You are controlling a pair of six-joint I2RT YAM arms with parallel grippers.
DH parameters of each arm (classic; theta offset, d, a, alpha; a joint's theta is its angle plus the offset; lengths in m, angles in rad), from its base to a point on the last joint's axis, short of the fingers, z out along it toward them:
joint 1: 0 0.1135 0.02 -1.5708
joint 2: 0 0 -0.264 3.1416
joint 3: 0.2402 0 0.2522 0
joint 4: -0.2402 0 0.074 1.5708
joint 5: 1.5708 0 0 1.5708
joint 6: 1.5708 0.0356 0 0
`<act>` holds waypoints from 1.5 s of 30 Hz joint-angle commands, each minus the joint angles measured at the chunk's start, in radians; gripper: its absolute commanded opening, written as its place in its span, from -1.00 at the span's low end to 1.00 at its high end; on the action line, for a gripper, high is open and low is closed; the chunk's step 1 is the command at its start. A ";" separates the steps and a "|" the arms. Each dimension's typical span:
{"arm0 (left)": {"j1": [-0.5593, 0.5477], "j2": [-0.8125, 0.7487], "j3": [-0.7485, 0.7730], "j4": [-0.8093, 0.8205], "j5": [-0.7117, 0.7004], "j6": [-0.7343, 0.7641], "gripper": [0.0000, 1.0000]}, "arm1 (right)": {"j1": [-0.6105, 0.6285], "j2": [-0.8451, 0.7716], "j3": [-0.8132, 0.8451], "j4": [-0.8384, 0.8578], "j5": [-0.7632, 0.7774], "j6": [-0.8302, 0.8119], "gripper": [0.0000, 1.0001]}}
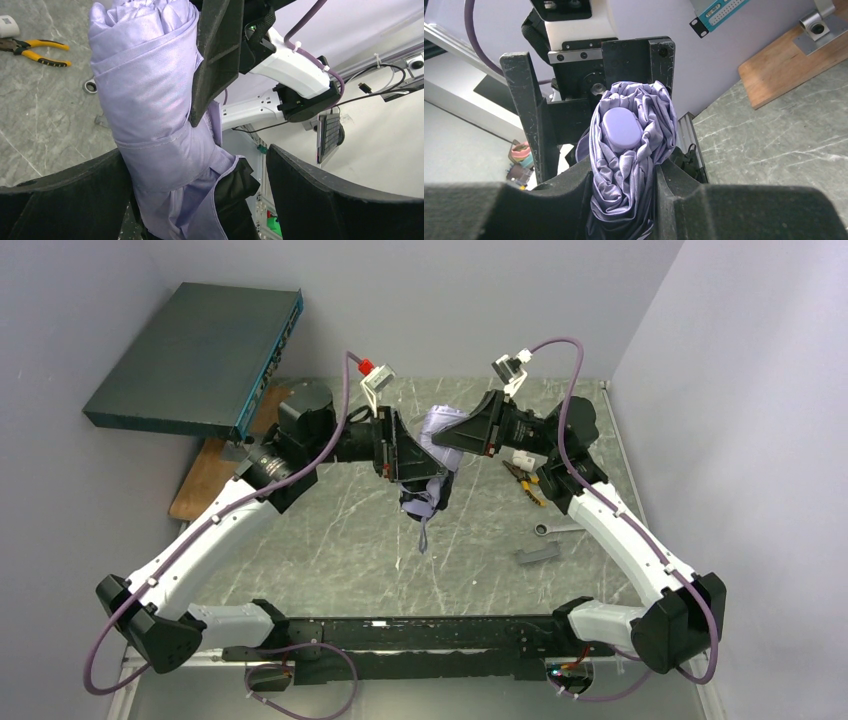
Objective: Open the umbrella
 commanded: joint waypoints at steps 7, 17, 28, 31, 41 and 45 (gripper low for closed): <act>-0.013 0.014 0.024 0.069 0.032 -0.007 0.62 | 0.003 -0.040 0.021 0.172 -0.010 0.066 -1.00; -0.013 0.020 0.027 0.126 0.071 -0.044 -0.08 | 0.003 -0.015 -0.036 0.364 -0.046 0.188 -1.00; -0.015 0.029 0.029 0.231 0.138 -0.101 -0.07 | 0.003 -0.005 -0.054 0.410 -0.050 0.219 -1.00; -0.016 0.032 0.044 0.190 0.130 -0.079 -0.06 | 0.002 -0.002 -0.059 0.409 -0.049 0.221 -1.00; -0.041 0.067 0.074 0.140 0.111 -0.054 -0.16 | 0.004 -0.001 -0.034 0.356 -0.049 0.189 -1.00; -0.048 0.086 0.087 0.120 0.105 -0.046 -0.13 | 0.004 -0.015 -0.029 0.272 -0.036 0.119 -1.00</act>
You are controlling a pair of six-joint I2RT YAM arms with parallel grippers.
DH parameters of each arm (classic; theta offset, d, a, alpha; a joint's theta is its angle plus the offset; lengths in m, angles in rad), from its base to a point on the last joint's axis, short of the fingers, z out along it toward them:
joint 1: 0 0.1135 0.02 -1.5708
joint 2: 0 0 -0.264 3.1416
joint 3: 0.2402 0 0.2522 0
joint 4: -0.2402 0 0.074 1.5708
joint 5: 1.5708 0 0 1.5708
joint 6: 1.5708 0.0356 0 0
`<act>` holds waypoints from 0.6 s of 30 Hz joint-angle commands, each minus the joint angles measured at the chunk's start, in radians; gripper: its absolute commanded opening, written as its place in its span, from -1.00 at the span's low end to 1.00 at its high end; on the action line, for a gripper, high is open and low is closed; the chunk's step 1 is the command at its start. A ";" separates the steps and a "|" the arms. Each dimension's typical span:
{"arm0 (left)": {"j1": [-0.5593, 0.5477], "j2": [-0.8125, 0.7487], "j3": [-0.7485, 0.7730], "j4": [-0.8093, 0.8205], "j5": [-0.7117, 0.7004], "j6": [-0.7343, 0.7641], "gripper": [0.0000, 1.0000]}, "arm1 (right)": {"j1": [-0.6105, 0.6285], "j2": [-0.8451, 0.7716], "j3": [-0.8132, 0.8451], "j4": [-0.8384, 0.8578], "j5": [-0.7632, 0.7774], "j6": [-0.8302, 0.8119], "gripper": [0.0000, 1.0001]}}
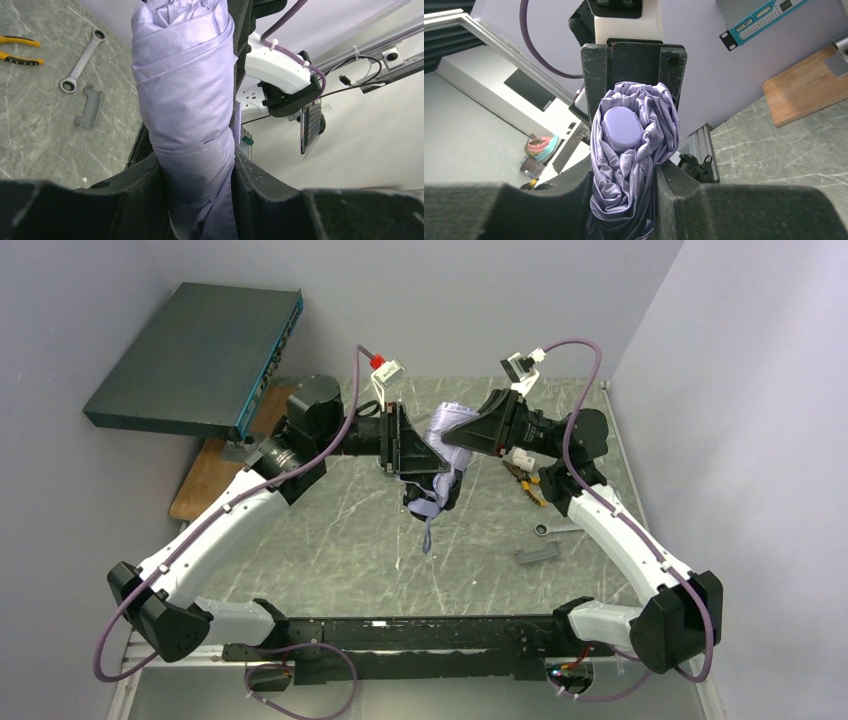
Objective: Open the umbrella
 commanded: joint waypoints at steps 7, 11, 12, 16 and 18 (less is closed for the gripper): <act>-0.038 0.048 0.052 0.094 0.048 -0.010 -0.60 | 0.023 -0.037 0.027 -0.106 0.026 -0.130 -1.00; -0.039 0.064 0.056 0.121 0.069 -0.039 -1.00 | 0.024 -0.048 0.038 -0.179 0.044 -0.179 -1.00; -0.038 0.063 0.056 0.124 0.062 -0.045 -1.00 | 0.023 -0.050 0.044 -0.224 0.054 -0.201 -0.99; -0.038 0.063 0.107 -0.016 -0.016 0.036 -1.00 | 0.022 -0.057 0.150 -0.624 0.145 -0.398 0.34; -0.039 0.068 0.158 -0.126 -0.084 0.094 -1.00 | 0.022 -0.059 0.231 -0.852 0.246 -0.518 0.69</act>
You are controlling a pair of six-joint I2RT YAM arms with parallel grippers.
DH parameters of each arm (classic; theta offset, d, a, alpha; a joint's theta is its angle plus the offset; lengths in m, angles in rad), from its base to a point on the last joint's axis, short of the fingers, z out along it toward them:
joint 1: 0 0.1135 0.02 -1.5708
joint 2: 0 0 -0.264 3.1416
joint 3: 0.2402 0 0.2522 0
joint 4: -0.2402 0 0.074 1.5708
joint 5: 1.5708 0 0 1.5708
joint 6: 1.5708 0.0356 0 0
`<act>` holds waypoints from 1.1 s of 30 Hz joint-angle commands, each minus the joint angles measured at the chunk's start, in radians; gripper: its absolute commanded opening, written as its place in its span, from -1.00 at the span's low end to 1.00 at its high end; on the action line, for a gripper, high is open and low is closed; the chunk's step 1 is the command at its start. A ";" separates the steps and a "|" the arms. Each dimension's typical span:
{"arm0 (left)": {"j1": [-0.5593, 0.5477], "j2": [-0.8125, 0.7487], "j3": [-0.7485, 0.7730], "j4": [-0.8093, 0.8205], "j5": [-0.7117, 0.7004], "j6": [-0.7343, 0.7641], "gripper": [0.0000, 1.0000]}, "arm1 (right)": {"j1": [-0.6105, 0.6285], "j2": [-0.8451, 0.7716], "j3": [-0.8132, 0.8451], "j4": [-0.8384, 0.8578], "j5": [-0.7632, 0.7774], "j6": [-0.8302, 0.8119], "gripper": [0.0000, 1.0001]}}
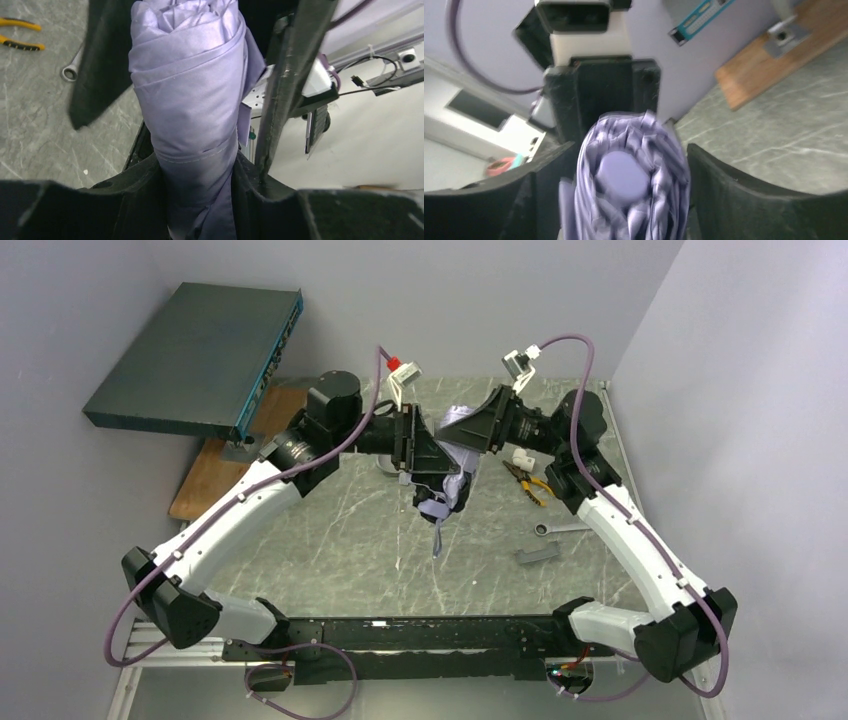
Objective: Open the umbrella
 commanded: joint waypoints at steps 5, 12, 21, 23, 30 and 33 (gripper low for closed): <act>-0.029 0.008 0.182 -0.265 -0.249 0.164 -1.00 | 0.014 -0.059 0.185 -0.695 0.419 -0.344 1.00; -0.030 0.013 0.270 -0.492 -0.559 0.229 -1.00 | 0.009 -0.132 0.156 -0.825 0.612 -0.308 1.00; -0.036 0.011 0.286 -0.575 -0.731 0.237 -1.00 | 0.009 -0.160 0.189 -0.864 0.652 -0.352 0.85; -0.037 0.007 0.284 -0.571 -0.738 0.233 -1.00 | 0.010 -0.139 0.233 -0.895 0.637 -0.391 0.68; -0.043 0.030 0.322 -0.608 -0.754 0.211 -1.00 | 0.012 -0.076 0.283 -0.868 0.529 -0.353 -0.29; -0.042 0.006 0.270 -0.560 -0.707 0.185 -1.00 | 0.013 -0.124 0.158 -0.674 0.471 -0.240 -0.44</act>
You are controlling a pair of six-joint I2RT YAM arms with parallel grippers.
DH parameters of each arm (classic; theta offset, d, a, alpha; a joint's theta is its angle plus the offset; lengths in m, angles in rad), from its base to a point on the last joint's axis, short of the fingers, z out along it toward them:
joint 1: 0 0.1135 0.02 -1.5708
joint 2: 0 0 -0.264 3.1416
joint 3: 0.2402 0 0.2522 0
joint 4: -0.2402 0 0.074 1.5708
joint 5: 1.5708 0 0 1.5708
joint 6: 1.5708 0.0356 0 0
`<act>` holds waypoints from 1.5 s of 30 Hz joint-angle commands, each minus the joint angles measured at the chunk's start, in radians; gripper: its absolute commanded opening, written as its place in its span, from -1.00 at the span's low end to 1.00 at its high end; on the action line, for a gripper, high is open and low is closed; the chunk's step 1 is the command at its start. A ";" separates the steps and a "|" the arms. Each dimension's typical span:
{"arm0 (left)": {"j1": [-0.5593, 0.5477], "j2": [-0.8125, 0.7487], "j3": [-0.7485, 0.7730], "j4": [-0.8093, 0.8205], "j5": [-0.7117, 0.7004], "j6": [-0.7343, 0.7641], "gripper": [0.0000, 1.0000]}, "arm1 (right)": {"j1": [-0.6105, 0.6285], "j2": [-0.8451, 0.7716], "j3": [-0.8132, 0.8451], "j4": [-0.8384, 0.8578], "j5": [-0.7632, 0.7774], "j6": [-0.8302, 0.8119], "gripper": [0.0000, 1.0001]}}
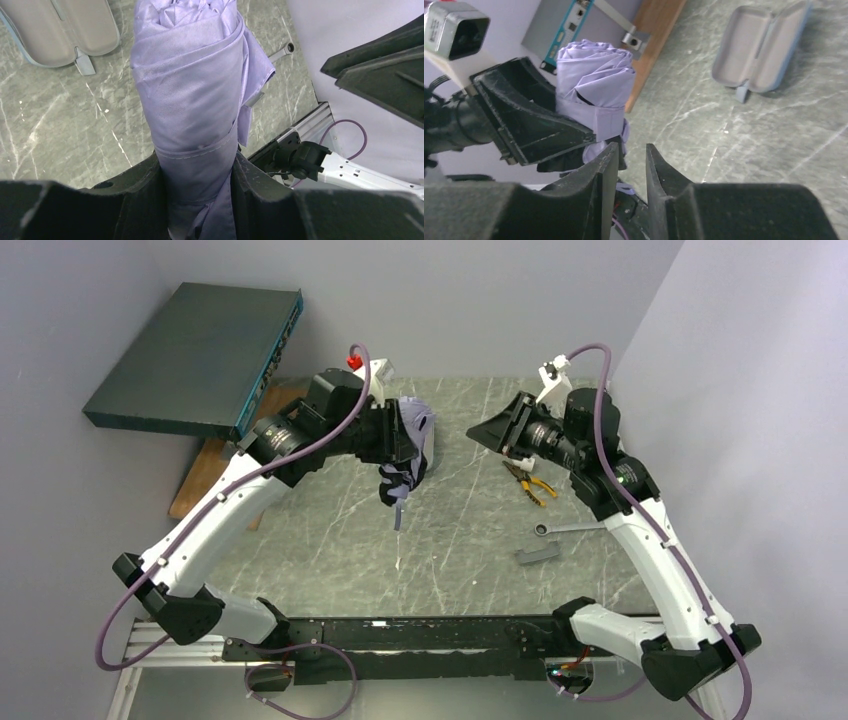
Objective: Open the umbrella
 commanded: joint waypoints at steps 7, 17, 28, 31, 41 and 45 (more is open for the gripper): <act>-0.020 -0.073 -0.101 0.071 0.047 -0.089 -1.00 | 0.008 -0.012 -0.163 0.369 -0.266 0.255 -0.54; -0.106 0.010 0.034 0.017 0.016 -0.042 -1.00 | 0.023 0.051 -0.032 0.084 -0.098 0.196 -0.05; -0.102 0.050 0.101 -0.015 0.011 -0.006 -1.00 | 0.034 0.177 0.229 -0.336 0.112 0.079 -0.22; -0.097 0.091 0.158 -0.056 -0.024 0.002 -1.00 | 0.041 0.163 0.208 -0.307 0.081 0.074 -0.23; -0.079 0.117 0.174 -0.028 -0.014 -0.001 -1.00 | 0.080 0.169 0.214 -0.220 0.014 0.036 -0.23; -0.079 0.120 0.175 -0.022 -0.006 -0.002 -1.00 | 0.093 0.192 0.236 -0.211 -0.004 0.016 -0.22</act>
